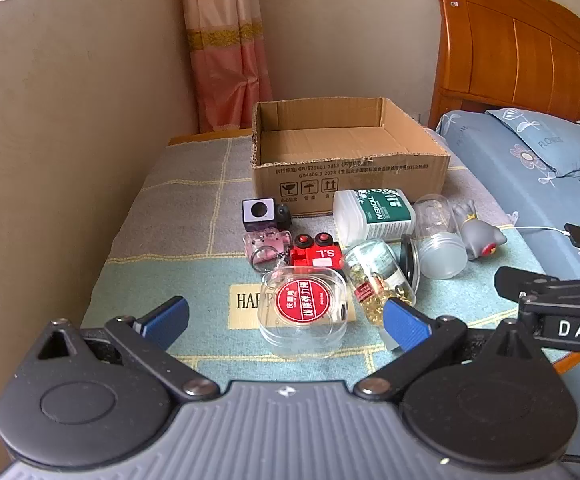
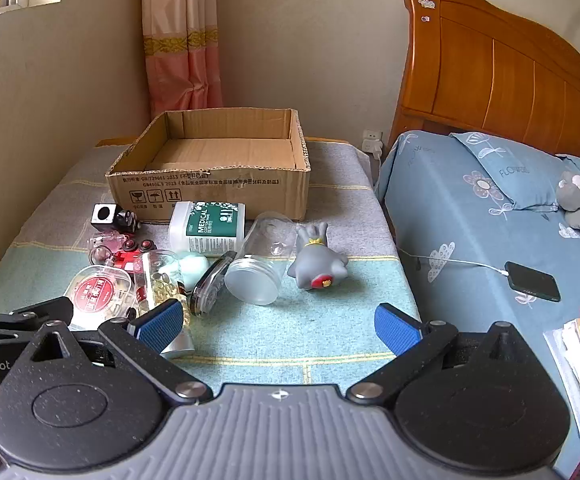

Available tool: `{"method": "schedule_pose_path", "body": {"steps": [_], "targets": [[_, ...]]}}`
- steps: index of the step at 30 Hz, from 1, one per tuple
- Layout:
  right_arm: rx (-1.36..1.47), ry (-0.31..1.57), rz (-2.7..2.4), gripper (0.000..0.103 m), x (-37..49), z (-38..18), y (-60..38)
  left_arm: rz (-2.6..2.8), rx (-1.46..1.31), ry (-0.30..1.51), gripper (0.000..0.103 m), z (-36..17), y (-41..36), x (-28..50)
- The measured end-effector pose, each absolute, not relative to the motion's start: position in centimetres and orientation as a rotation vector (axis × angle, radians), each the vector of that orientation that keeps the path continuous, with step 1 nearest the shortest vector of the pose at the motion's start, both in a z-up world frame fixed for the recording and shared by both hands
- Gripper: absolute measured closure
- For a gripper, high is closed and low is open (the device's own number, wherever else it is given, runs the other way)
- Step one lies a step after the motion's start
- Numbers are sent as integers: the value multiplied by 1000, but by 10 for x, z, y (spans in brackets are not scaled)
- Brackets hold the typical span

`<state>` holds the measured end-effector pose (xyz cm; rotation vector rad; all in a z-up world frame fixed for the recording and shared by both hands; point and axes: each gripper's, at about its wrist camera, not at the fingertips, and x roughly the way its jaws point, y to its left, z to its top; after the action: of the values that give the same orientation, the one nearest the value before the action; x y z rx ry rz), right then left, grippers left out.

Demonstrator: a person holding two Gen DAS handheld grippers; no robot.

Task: Organize rigid objects
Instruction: 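Move both tools toward the clutter of objects on the blanket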

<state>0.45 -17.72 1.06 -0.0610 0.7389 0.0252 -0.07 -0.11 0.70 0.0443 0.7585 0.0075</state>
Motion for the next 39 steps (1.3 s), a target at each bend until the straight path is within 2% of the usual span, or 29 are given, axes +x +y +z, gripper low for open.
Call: {"method": "schedule_pose_path", "body": {"steps": [27,39], "targets": [[-79,697,52,0,6,9,-177,-60,70,729,1,3,2,6],[-112,652,96,0,12,1,-187,-121,74,721,1,-15,14,20]]}}
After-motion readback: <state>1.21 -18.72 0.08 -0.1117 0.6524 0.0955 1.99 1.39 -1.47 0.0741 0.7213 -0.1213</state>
